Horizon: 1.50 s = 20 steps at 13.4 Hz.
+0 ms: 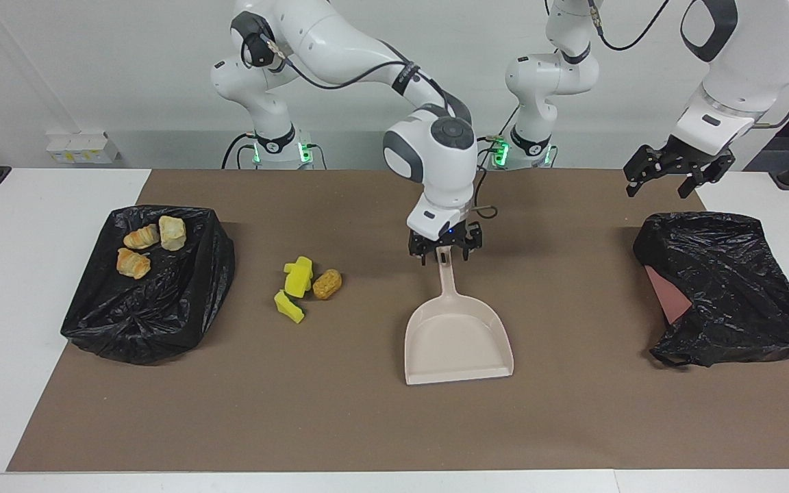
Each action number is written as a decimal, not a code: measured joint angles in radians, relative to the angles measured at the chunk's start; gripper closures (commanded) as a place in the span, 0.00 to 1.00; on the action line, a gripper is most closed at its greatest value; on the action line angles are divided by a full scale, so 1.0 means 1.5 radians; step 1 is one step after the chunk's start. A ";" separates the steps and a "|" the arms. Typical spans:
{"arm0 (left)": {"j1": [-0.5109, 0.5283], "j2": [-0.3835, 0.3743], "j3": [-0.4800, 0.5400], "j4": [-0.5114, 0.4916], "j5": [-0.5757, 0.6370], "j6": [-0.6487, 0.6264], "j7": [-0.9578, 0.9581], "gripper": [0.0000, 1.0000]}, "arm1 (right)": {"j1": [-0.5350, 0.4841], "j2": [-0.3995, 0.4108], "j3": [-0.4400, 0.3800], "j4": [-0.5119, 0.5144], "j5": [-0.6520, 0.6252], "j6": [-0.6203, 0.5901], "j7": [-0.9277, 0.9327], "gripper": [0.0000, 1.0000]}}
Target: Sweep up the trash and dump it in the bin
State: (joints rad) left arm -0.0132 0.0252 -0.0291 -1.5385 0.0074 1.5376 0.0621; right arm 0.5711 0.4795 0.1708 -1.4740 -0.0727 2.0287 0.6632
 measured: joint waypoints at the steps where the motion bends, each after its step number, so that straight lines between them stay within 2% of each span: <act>1: 0.000 0.000 0.000 0.000 0.000 0.000 0.000 0.00 | 0.002 -0.035 0.004 -0.033 0.021 -0.007 0.000 0.00; 4: 0.000 0.000 0.000 0.000 0.000 0.000 0.000 0.00 | 0.026 -0.126 0.020 -0.153 0.085 -0.017 0.000 0.00; 9: 0.000 0.000 0.000 0.000 0.000 0.000 0.000 0.00 | 0.082 -0.218 0.025 -0.371 0.146 0.059 0.002 0.00; 11: 0.000 0.000 0.000 0.000 0.000 0.000 0.000 0.00 | 0.097 -0.238 0.025 -0.430 0.173 0.111 0.008 0.00; 13: 0.000 0.000 0.000 0.000 0.000 0.000 0.000 0.00 | 0.113 -0.239 0.025 -0.457 0.177 0.143 0.017 0.00; 14: 0.000 0.000 0.000 0.000 0.000 0.000 0.000 0.00 | 0.117 -0.239 0.025 -0.461 0.178 0.145 0.018 0.04; 16: 0.000 0.000 0.000 0.000 0.000 0.000 0.000 0.00 | 0.121 -0.240 0.025 -0.464 0.178 0.145 0.018 0.49; 17: 0.000 0.000 0.000 0.000 0.000 0.000 0.000 0.00 | 0.121 -0.240 0.025 -0.465 0.178 0.145 0.018 0.67; 20: 0.000 0.000 0.000 0.000 0.000 0.000 0.000 0.00 | 0.121 -0.240 0.025 -0.474 0.178 0.146 0.018 1.00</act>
State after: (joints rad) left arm -0.0132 0.0252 -0.0288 -1.5385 0.0074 1.5376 0.0621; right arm 0.7528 0.1197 0.2083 -2.1844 0.1941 2.2470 0.6901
